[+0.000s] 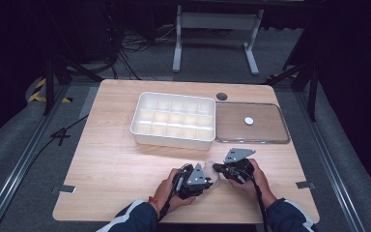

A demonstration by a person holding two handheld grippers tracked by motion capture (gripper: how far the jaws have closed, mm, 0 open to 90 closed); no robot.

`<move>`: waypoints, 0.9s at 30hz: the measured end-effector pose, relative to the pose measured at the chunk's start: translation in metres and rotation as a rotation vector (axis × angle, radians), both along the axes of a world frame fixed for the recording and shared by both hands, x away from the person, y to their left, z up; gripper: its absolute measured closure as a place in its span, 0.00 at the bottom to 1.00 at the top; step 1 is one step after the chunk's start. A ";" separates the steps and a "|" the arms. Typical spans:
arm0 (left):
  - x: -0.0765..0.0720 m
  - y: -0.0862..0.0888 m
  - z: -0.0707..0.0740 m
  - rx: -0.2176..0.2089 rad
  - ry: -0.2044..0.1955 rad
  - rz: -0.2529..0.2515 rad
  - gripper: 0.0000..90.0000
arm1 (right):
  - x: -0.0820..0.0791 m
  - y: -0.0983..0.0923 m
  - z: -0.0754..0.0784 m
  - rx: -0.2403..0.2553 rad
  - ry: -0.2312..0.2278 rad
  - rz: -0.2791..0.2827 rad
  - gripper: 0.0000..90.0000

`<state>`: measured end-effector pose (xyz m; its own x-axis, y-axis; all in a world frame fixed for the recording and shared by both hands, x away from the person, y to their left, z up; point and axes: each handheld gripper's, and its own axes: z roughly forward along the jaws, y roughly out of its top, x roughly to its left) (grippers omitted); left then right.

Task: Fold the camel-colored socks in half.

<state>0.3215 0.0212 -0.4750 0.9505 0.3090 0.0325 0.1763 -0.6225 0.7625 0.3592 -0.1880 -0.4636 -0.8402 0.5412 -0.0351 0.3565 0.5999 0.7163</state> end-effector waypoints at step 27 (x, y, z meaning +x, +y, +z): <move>0.002 0.001 -0.001 -0.012 0.014 -0.002 0.90 | 0.001 -0.014 0.017 0.123 -0.056 -0.053 0.97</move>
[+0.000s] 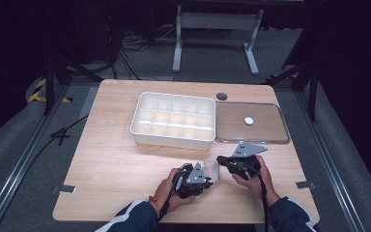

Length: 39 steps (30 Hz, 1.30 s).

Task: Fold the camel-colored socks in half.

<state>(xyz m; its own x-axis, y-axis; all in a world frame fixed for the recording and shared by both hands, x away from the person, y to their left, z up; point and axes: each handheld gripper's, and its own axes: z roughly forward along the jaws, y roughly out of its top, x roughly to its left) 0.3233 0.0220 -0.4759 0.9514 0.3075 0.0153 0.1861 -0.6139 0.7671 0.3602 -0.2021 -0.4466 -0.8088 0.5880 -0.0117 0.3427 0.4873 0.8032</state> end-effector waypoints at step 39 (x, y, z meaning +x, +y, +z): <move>-0.005 -0.007 0.002 0.011 -0.019 -0.059 0.93 | -0.007 0.017 -0.020 -0.129 0.043 0.028 0.99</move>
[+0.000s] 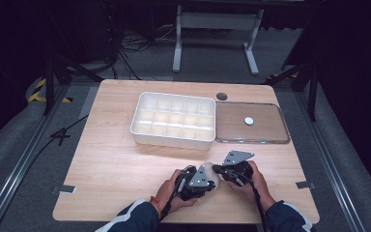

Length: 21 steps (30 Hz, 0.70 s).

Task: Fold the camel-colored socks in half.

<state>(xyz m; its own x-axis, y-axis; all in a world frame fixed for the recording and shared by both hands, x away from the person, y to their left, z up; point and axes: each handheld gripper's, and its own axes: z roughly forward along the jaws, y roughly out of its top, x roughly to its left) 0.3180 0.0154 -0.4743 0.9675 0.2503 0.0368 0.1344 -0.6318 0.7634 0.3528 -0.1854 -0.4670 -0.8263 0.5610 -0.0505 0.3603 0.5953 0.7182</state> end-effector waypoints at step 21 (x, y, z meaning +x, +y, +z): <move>0.001 0.003 0.003 -0.029 0.028 -0.008 0.92 | 0.005 -0.018 0.015 0.091 -0.019 -0.081 0.84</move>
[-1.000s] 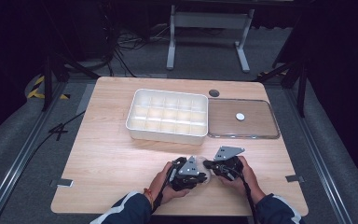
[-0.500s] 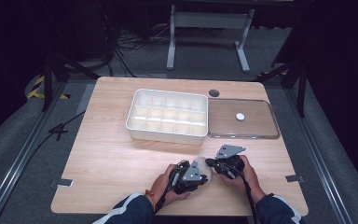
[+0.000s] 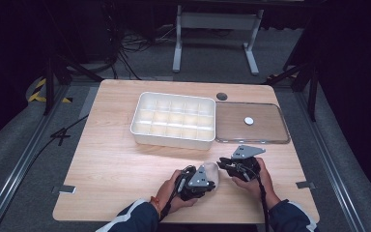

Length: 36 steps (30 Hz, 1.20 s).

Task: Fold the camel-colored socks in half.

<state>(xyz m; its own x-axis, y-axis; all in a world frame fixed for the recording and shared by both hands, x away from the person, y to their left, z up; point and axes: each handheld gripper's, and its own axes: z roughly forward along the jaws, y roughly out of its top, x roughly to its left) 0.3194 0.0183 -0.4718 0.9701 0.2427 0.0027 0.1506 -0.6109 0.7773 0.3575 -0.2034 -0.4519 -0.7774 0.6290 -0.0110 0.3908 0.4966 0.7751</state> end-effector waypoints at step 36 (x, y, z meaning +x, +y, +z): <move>-0.015 0.041 0.025 0.101 0.018 -0.034 0.79 | 0.006 0.027 -0.007 -0.018 0.171 0.085 0.53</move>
<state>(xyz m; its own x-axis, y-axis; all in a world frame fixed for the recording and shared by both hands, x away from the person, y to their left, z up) 0.3047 0.0593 -0.4472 0.9778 0.2094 0.0076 0.1424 -0.6908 0.7089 0.3631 -0.1762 -0.4593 -0.8195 0.5615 0.1150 0.4717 0.5468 0.6918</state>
